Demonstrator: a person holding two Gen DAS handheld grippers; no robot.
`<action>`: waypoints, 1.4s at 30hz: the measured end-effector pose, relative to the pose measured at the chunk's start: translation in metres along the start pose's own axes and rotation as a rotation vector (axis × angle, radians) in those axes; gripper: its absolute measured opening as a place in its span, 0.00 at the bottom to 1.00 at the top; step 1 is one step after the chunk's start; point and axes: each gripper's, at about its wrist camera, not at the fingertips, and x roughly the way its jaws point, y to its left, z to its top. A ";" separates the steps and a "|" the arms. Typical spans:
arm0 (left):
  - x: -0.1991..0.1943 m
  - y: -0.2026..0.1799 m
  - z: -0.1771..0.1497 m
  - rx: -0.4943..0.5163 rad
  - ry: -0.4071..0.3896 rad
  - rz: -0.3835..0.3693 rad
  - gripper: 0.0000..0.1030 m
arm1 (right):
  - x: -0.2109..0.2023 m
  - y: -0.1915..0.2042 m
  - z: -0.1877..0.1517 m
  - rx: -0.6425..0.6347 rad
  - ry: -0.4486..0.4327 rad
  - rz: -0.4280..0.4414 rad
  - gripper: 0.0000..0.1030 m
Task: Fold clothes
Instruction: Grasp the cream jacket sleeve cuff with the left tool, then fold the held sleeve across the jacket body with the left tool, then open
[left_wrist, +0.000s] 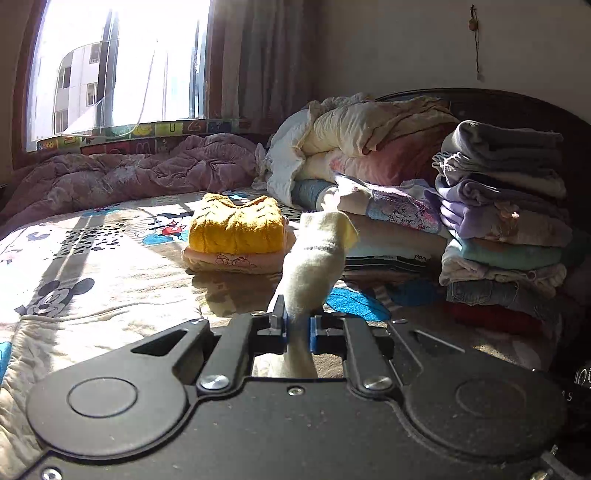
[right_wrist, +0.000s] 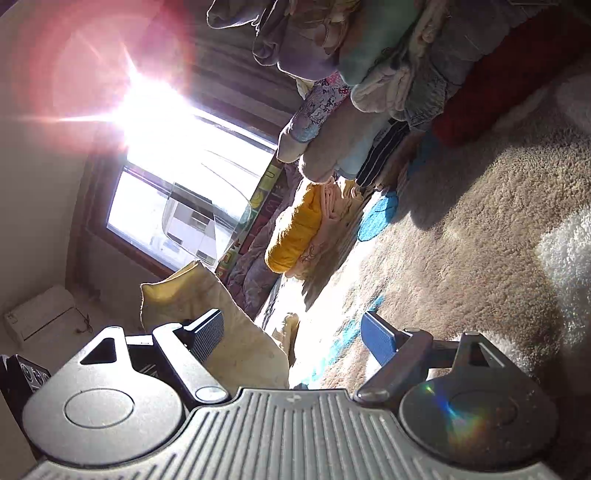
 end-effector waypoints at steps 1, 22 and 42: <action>-0.011 0.018 0.001 -0.047 -0.012 0.017 0.09 | 0.011 0.016 -0.008 -0.079 0.045 0.012 0.79; -0.104 0.203 -0.058 -0.485 -0.080 0.179 0.09 | 0.080 0.161 -0.181 -0.985 0.260 -0.170 0.47; -0.101 0.249 -0.126 -0.521 -0.023 0.255 0.09 | 0.070 0.192 -0.212 -1.187 0.312 -0.021 0.69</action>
